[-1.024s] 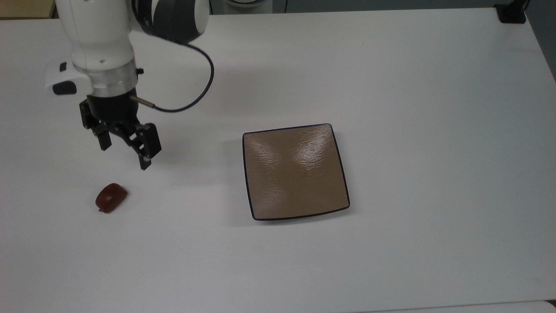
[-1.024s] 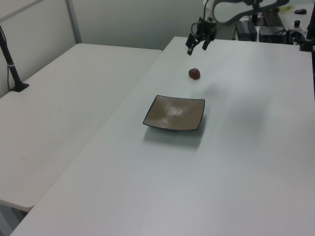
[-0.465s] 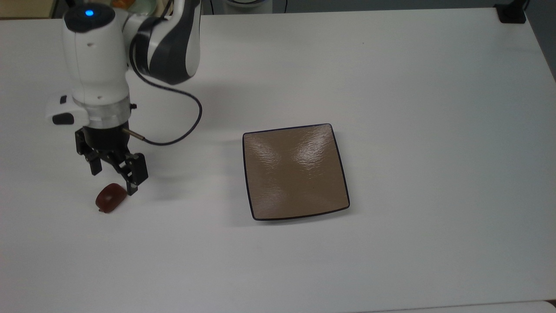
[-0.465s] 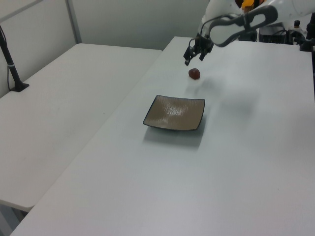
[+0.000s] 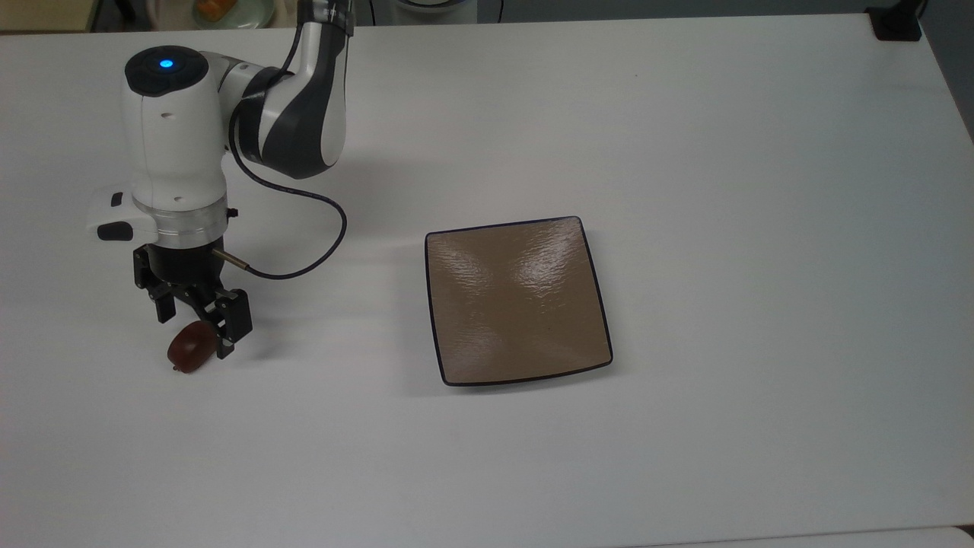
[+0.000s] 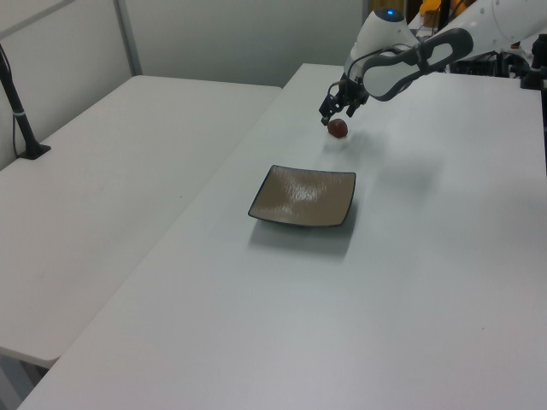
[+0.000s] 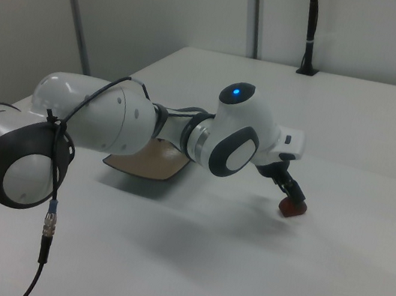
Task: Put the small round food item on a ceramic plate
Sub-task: 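Close the gripper on the food item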
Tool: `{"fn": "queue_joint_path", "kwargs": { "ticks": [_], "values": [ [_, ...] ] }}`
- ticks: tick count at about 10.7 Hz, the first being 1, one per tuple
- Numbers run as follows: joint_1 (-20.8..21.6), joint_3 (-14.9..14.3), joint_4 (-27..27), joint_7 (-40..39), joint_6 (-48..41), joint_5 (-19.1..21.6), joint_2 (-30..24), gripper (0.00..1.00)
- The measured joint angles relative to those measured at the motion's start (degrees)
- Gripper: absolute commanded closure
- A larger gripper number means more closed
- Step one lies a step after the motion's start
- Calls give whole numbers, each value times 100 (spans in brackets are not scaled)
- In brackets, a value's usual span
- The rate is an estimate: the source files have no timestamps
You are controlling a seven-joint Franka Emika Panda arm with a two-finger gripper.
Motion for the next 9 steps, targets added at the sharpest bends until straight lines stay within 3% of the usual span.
{"fn": "queue_joint_path", "kwargs": {
  "ticks": [9],
  "values": [
    [-105, -5, 3, 124, 535, 0, 293, 2]
  ]
}}
